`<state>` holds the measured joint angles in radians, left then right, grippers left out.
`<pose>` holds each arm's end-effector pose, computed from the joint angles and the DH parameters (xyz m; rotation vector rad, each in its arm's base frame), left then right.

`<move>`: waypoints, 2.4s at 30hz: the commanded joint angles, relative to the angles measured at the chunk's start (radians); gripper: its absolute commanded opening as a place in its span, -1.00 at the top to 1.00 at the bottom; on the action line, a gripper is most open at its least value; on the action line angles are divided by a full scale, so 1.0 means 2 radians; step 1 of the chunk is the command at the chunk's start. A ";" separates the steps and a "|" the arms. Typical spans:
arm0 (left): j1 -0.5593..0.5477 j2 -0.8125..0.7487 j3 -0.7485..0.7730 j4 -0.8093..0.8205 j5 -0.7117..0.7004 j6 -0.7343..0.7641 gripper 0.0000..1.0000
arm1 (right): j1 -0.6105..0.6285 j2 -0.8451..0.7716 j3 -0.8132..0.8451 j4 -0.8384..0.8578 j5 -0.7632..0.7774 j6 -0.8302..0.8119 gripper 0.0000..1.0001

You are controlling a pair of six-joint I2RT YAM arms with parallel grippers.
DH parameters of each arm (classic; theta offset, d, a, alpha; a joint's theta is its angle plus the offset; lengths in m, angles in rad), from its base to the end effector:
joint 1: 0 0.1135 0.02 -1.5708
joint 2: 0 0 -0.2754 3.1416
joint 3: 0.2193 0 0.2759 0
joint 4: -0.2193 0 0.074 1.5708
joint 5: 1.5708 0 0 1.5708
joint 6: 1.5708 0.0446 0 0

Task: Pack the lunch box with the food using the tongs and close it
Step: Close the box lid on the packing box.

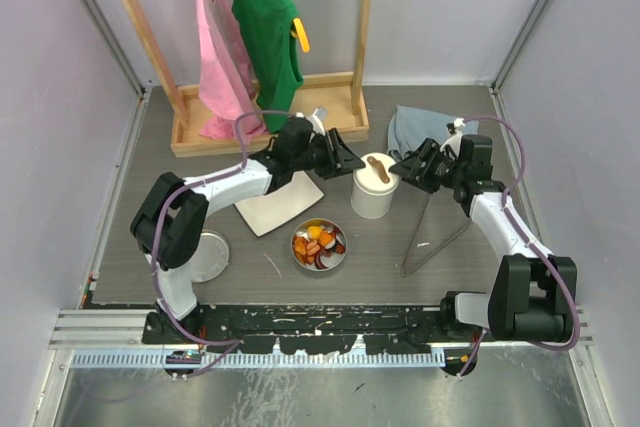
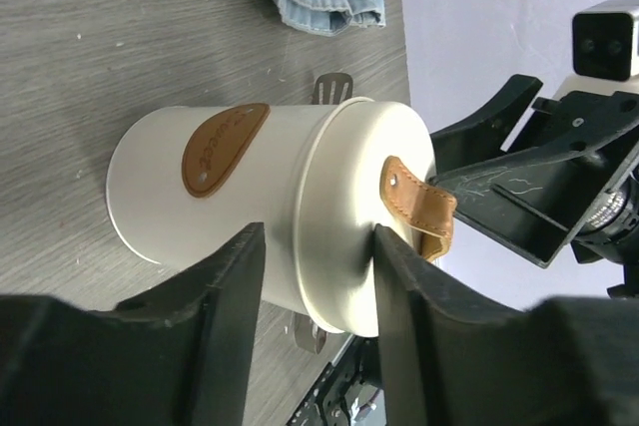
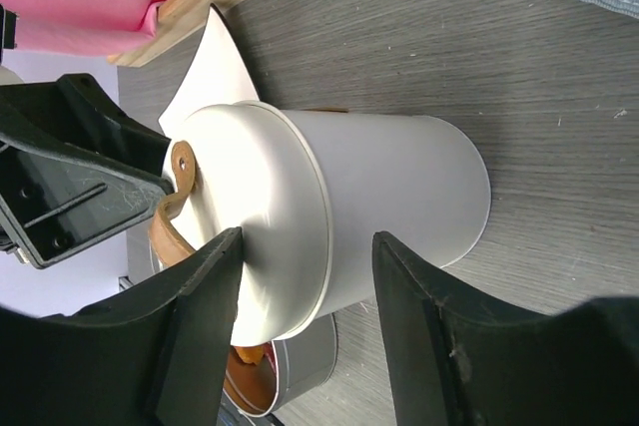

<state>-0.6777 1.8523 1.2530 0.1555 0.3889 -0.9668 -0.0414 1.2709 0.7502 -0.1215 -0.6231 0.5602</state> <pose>0.3453 -0.2996 0.2262 -0.0475 2.2907 -1.3573 0.2912 0.0140 0.2287 0.3149 2.2198 0.9733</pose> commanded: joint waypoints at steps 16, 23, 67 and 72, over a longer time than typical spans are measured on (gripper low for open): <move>-0.025 -0.073 0.028 -0.194 -0.022 0.055 -0.38 | -0.006 -0.066 0.108 -0.209 0.113 -0.087 -0.28; -0.024 -0.068 0.028 -0.183 0.006 0.051 -0.38 | -0.006 -0.109 0.094 -0.210 0.061 -0.060 -0.27; -0.028 -0.061 0.041 -0.191 -0.024 0.080 -0.26 | 0.041 -0.149 0.038 -0.154 0.095 -0.016 -0.30; -0.029 -0.106 0.067 -0.206 -0.051 0.098 -0.44 | 0.041 -0.182 0.068 -0.171 0.084 -0.030 -0.32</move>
<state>-0.7288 1.7554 1.3231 -0.2043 0.3515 -0.8379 0.0380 0.9695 0.8139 -0.4259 -0.4686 0.5629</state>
